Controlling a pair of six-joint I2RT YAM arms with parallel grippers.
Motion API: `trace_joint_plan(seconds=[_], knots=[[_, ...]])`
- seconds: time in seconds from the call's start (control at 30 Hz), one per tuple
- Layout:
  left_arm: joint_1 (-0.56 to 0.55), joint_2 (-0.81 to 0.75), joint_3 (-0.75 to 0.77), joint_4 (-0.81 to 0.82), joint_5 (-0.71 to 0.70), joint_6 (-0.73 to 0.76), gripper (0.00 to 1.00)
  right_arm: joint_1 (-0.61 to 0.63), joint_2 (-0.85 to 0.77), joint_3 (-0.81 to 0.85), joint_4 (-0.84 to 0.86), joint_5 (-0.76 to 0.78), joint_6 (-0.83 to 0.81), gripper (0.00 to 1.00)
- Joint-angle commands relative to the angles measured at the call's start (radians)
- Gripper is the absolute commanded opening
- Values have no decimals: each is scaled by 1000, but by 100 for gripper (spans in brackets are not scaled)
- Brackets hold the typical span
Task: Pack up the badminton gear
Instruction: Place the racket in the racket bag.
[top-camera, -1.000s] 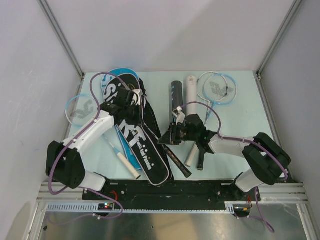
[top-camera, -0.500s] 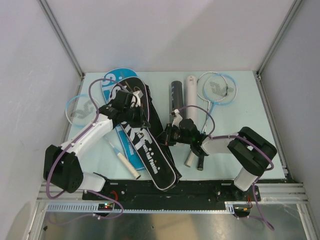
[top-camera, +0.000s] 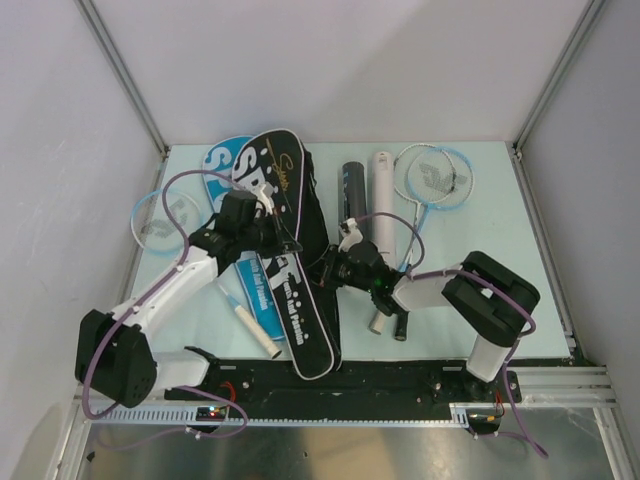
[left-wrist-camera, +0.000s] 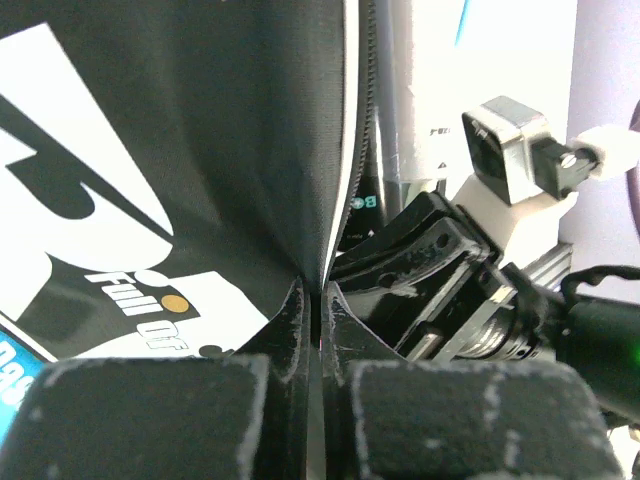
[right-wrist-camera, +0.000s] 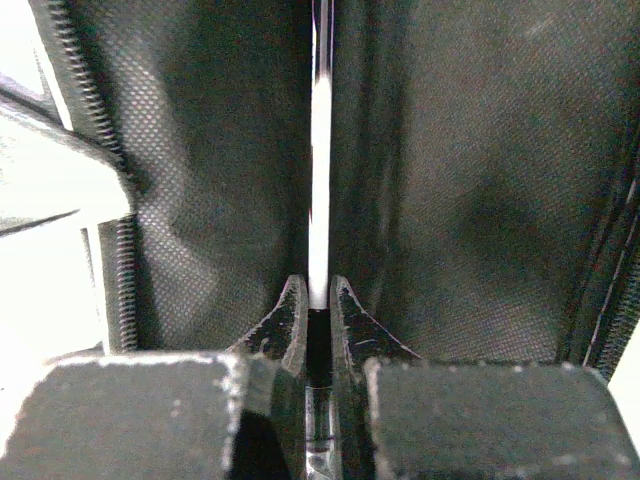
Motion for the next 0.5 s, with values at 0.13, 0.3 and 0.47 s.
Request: trace_joint_plan(seconds=[0.13,0.3,0.47], knots=[[-16,-78,-68,157,68,-151,0,53,49,122,31,305,35,0],[-16,-103,-110,209,37,-193,0,80,90,168,12,379,24,0],[2,-102,-123,216,9,-183,0,108,107,190,-23,390,-23,8]])
